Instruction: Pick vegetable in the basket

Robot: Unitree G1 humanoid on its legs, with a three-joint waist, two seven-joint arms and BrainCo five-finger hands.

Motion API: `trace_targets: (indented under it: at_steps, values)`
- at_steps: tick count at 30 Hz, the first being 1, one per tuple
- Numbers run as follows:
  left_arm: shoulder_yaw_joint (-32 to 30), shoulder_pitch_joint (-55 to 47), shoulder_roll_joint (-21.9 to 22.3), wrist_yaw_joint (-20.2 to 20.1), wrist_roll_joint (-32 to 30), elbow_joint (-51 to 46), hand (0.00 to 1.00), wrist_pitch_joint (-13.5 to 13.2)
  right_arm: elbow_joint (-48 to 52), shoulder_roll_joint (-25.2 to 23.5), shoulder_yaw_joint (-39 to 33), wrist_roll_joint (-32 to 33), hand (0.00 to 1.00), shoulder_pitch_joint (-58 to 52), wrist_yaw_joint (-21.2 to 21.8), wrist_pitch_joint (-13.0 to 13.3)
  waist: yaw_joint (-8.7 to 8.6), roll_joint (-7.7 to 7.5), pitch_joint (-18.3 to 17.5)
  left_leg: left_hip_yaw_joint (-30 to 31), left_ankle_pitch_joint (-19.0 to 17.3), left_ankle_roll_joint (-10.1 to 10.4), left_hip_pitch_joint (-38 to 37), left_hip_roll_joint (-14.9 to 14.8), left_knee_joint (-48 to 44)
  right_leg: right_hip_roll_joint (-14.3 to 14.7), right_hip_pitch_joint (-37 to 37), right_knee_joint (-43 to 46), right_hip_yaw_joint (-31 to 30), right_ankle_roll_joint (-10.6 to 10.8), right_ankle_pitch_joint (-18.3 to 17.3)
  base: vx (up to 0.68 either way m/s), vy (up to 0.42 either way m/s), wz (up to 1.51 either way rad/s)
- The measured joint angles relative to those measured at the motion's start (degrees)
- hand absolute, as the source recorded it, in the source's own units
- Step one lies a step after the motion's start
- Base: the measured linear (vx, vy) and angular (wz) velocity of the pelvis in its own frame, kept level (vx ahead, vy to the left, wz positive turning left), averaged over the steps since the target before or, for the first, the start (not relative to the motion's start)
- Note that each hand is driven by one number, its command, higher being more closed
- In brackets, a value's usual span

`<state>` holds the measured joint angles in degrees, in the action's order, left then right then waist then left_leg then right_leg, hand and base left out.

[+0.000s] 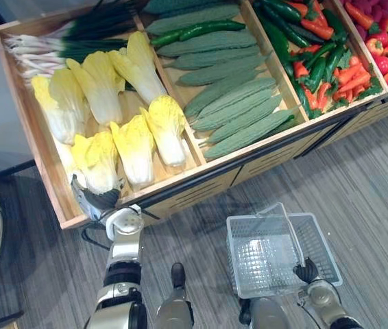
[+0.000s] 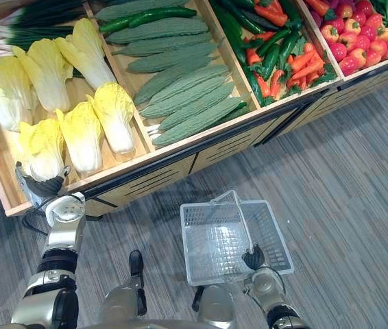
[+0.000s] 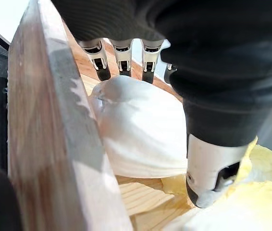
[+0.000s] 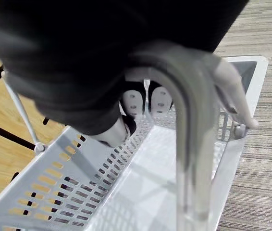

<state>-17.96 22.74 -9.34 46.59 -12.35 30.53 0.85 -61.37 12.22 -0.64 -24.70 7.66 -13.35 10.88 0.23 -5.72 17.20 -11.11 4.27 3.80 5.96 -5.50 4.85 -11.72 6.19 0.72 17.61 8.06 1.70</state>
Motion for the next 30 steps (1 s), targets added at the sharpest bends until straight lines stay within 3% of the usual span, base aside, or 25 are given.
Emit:
trace_targets:
  at_steps: [12,13,20,30]
  values:
    - [-2.80,7.14,-3.23,0.25,1.06,2.54,0.00,0.93,1.83,0.00,1.44,0.03,1.00,1.94,0.02,1.28,0.13,-1.36,3.27,-0.96,0.01,-0.01,3.42,-0.44,-1.73,-0.23,4.82,3.09,-2.43,-0.05,-0.11,0.00,0.002,-0.04]
    - [-2.79,7.81,-3.78,0.24,1.10,3.61,1.00,0.81,2.02,0.01,1.62,0.03,1.00,1.94,0.00,1.30,0.10,-1.39,3.29,-0.95,0.00,0.00,3.77,-0.44,-1.94,-0.27,5.20,3.23,-2.45,-0.05,-0.11,0.00,0.000,0.00]
    - [-3.15,11.37,-6.25,0.08,3.16,8.13,1.00,-1.18,2.20,0.02,3.46,0.19,1.00,2.58,-0.06,1.93,0.29,-1.54,4.03,-1.29,0.00,0.00,4.94,-0.74,-2.57,-0.15,6.64,3.82,-3.03,-0.04,-0.09,0.00,0.000,-0.01]
    - [-4.46,14.28,-8.00,-0.63,6.28,13.02,1.00,-1.58,2.14,0.03,3.72,0.38,1.00,2.69,-0.02,1.92,0.77,-1.79,4.16,-2.25,0.08,0.04,4.79,-0.76,-2.78,-0.28,7.46,4.87,-4.17,-0.03,-0.08,0.01,0.007,-0.04]
